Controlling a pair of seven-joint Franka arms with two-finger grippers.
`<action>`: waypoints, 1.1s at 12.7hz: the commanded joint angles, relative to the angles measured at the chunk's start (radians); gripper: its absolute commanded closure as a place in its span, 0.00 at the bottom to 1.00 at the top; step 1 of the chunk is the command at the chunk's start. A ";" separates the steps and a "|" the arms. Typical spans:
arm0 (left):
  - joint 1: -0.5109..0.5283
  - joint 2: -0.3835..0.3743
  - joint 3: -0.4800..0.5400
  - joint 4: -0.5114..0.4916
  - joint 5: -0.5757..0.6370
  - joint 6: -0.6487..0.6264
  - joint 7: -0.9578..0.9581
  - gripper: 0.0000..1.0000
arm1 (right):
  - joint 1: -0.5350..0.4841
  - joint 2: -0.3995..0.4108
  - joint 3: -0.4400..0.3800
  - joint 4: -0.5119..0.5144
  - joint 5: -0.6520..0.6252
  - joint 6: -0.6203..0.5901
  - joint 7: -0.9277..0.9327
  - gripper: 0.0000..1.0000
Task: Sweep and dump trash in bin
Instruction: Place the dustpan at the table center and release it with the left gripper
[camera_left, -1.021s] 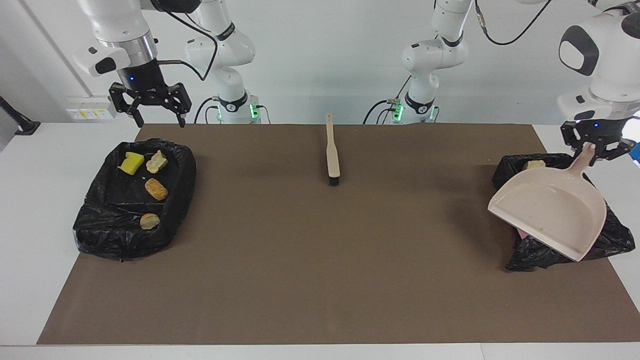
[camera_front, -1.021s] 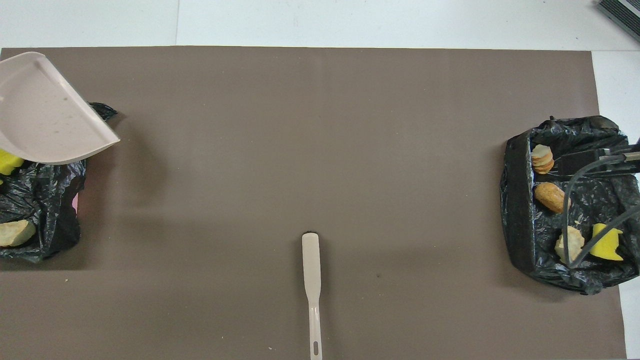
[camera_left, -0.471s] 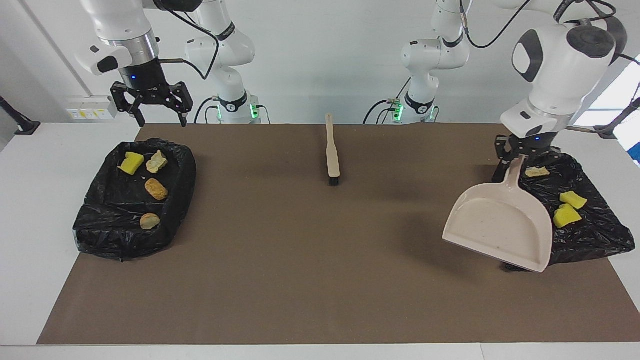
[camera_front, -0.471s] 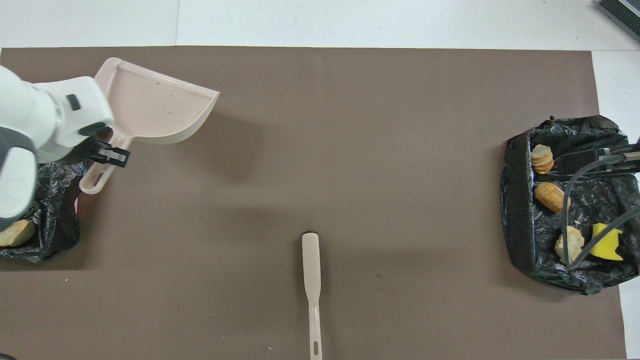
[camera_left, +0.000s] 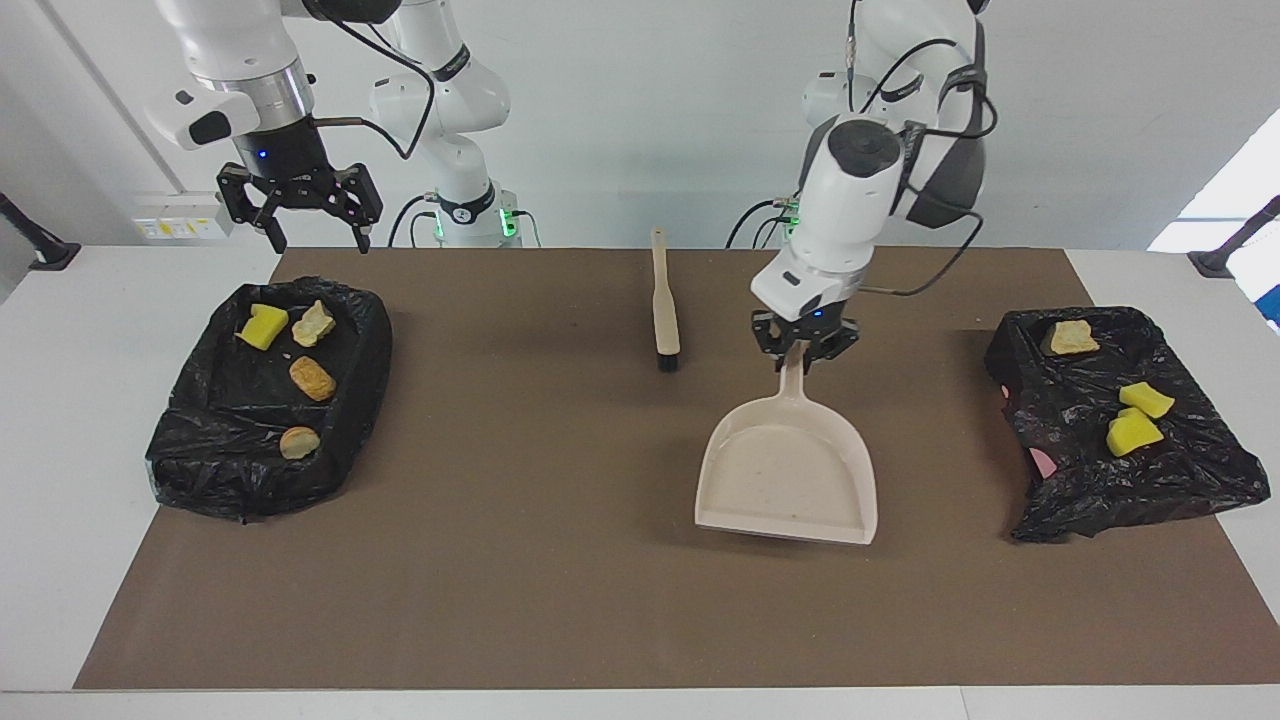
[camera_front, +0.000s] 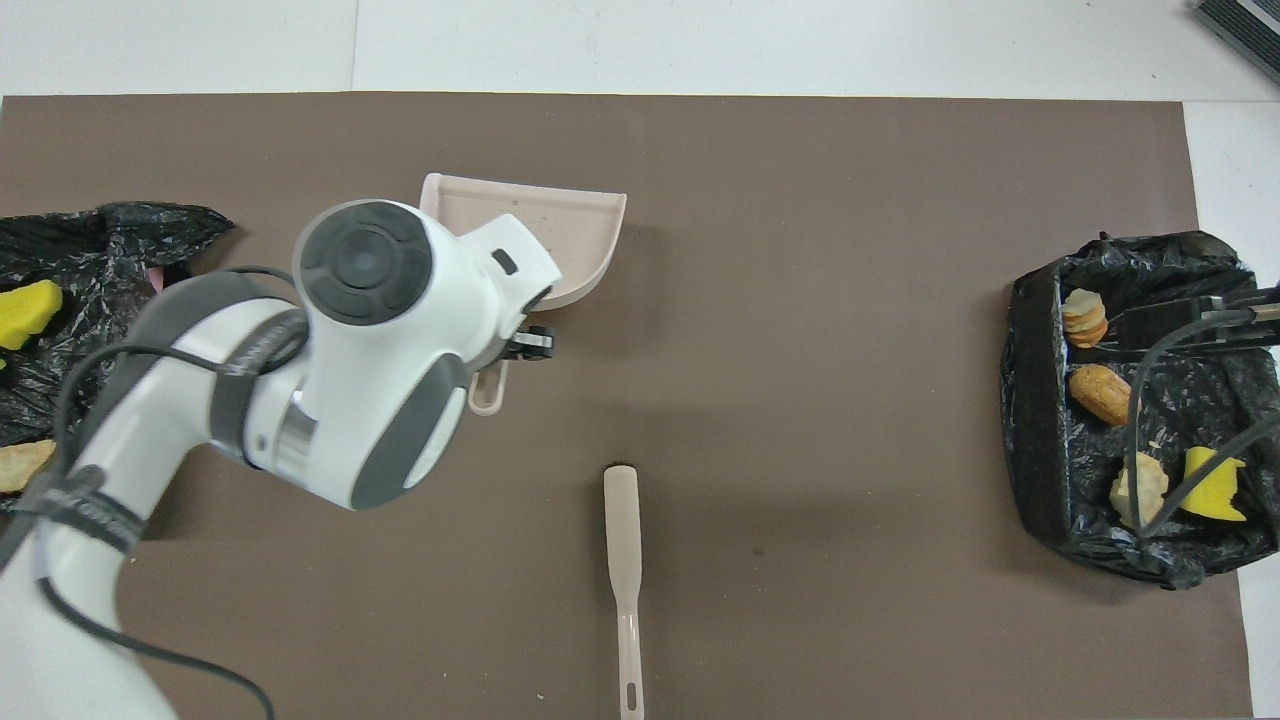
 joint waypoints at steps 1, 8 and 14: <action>-0.096 0.079 0.025 -0.005 -0.013 0.133 -0.115 1.00 | -0.010 -0.009 -0.003 0.000 0.022 -0.017 0.012 0.00; -0.147 0.113 0.025 -0.012 -0.012 0.186 -0.199 0.00 | -0.043 -0.019 -0.009 -0.026 0.023 -0.020 0.009 0.00; -0.020 0.051 0.031 0.011 -0.012 0.066 -0.178 0.00 | -0.043 -0.015 -0.006 -0.017 0.055 -0.019 0.012 0.00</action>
